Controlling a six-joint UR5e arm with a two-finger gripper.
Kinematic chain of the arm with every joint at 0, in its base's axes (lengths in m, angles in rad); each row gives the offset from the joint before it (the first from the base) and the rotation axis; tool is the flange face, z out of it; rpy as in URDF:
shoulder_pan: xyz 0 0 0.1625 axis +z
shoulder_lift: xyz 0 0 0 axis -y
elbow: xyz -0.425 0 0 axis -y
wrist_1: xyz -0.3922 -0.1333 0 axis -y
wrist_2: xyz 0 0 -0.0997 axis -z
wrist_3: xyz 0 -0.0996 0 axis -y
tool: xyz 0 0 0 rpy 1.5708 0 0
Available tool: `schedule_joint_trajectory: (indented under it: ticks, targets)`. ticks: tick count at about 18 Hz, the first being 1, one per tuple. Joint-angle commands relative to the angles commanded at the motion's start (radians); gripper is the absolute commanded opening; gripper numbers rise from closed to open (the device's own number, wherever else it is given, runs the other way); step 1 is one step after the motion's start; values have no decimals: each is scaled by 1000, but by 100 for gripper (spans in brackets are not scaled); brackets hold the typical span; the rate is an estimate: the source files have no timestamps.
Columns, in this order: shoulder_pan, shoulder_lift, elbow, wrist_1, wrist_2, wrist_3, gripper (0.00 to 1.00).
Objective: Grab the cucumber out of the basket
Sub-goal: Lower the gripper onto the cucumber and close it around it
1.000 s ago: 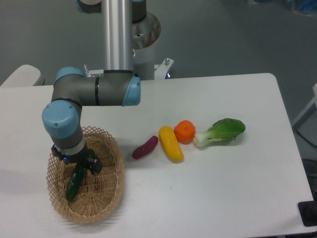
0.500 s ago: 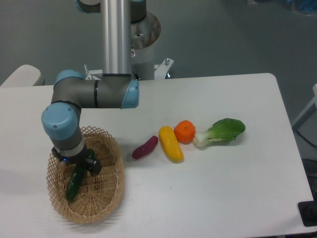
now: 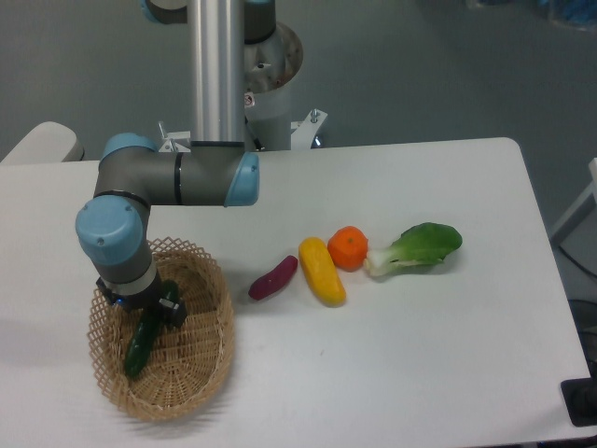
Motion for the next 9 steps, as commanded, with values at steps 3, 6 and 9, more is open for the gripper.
schedule_joint_trajectory:
  ticks: [3,6,9]
  targets:
    - [0,2,0,0,0,3,69]
    - [-2,2,-3,-2,2,3,59]
    - [-2,3,-3,-2,0,6,55]
